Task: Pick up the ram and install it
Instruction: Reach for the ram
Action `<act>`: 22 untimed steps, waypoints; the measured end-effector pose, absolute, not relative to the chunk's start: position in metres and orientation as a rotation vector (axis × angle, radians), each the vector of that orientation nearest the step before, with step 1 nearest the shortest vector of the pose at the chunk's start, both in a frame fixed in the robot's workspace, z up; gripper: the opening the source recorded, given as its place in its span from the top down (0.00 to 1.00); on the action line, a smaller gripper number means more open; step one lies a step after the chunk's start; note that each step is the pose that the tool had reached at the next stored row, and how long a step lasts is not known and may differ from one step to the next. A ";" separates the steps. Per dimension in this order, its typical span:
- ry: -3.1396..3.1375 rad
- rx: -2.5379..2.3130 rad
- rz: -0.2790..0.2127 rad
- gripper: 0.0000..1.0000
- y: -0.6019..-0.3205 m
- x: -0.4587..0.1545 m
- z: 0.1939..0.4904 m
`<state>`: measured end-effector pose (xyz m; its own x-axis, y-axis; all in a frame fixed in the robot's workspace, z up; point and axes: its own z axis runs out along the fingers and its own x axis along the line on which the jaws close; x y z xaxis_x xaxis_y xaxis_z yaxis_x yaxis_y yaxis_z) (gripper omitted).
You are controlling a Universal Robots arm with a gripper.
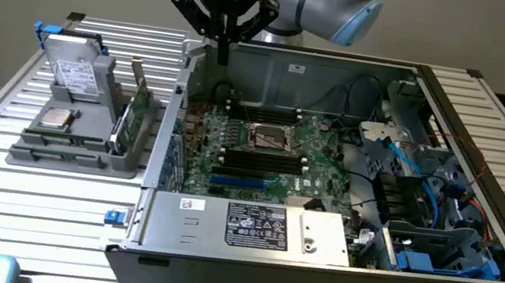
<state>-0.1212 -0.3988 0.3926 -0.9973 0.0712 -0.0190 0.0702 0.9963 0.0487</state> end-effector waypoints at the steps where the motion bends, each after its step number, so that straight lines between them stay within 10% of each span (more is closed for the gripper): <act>1: 3.118 0.110 0.075 0.89 -0.399 -0.121 0.393; 22: 3.118 0.111 0.108 0.89 -0.419 -0.122 0.392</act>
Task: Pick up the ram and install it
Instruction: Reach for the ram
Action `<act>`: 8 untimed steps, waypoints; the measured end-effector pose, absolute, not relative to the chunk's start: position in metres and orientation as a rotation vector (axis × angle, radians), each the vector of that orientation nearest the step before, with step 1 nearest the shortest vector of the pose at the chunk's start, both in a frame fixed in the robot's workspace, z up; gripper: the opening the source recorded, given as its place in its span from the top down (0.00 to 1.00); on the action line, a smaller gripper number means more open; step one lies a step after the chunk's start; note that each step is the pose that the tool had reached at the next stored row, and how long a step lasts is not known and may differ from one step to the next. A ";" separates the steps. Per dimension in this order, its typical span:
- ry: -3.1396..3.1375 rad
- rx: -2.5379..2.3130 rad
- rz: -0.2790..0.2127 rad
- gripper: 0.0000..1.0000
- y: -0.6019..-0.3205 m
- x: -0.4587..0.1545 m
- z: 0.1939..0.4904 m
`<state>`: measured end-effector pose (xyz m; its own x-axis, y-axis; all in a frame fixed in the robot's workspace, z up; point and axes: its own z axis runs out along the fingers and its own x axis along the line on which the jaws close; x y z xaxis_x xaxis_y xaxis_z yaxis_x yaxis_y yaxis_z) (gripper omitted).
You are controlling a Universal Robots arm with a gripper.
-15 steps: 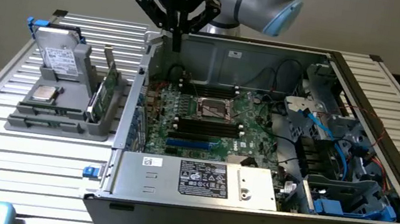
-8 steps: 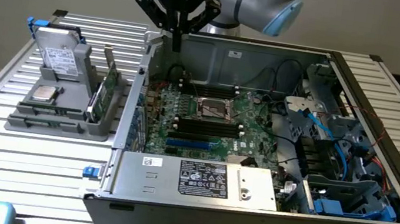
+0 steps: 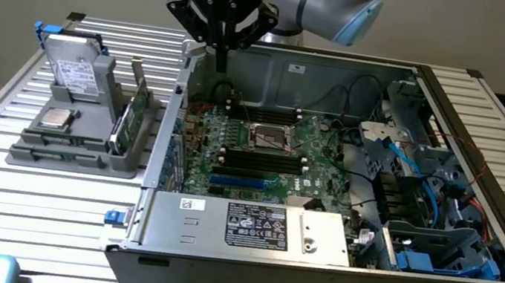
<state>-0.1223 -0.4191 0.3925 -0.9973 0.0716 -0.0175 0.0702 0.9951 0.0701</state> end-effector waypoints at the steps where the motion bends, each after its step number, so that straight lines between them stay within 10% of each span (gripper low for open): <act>1: 3.118 0.111 0.114 0.89 -0.421 -0.123 0.393; 8: 3.117 0.111 0.137 0.89 -0.429 -0.138 0.393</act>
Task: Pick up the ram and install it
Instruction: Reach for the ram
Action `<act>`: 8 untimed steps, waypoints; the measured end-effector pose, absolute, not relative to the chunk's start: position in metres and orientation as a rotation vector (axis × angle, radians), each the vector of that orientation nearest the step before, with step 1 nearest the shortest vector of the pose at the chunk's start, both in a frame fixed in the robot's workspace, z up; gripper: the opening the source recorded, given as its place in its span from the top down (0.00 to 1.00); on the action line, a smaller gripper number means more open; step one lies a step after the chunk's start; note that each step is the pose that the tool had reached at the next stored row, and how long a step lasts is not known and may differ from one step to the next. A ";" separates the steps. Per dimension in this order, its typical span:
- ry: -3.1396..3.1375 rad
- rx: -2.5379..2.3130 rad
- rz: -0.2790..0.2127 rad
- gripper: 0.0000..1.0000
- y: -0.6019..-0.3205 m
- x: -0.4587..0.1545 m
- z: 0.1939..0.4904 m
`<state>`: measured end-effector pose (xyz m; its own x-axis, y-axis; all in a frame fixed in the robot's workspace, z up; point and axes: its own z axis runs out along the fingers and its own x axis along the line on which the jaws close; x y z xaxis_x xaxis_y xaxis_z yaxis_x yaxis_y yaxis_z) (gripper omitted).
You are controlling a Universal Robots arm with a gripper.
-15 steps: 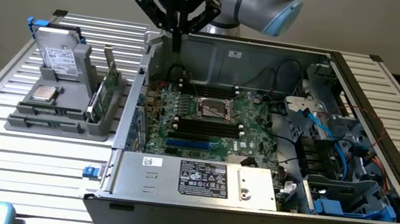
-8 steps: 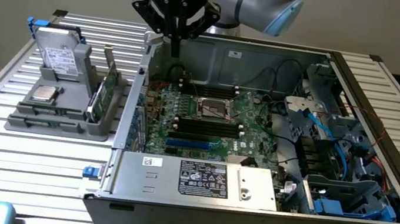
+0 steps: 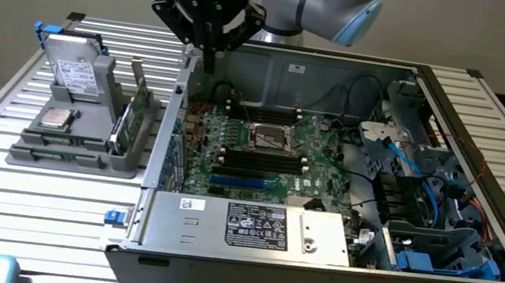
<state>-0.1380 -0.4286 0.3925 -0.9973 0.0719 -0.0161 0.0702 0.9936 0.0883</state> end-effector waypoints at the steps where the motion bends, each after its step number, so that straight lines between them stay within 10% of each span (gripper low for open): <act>1: 3.117 0.111 0.138 0.89 -0.429 -0.141 0.393; 8: 3.117 0.111 0.144 0.89 -0.435 -0.161 0.392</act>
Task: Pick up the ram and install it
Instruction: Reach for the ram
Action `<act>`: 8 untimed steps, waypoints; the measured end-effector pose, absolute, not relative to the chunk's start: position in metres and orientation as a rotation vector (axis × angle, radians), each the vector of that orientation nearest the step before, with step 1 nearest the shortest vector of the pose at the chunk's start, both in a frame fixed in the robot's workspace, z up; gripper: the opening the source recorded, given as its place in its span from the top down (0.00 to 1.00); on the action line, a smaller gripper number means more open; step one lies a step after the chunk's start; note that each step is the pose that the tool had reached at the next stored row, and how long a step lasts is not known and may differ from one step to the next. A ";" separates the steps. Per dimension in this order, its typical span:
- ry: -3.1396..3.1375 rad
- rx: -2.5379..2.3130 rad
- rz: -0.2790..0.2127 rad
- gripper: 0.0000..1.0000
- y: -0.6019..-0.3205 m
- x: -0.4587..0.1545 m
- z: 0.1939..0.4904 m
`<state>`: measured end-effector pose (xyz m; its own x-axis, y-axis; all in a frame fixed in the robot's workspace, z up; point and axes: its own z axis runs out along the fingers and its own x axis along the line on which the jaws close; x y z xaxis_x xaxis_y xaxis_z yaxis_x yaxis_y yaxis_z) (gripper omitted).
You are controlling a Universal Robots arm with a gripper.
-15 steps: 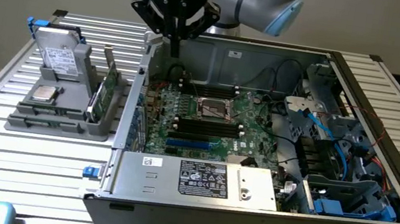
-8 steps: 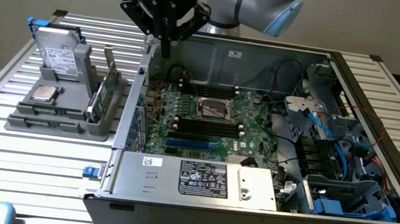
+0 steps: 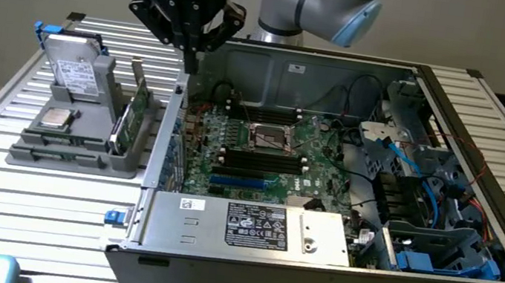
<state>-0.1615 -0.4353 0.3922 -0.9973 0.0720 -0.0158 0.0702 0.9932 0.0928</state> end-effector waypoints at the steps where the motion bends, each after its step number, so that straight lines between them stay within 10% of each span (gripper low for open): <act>1: 3.117 0.111 0.144 0.89 -0.436 -0.165 0.392; 8: 3.117 0.111 0.144 0.89 -0.441 -0.193 0.389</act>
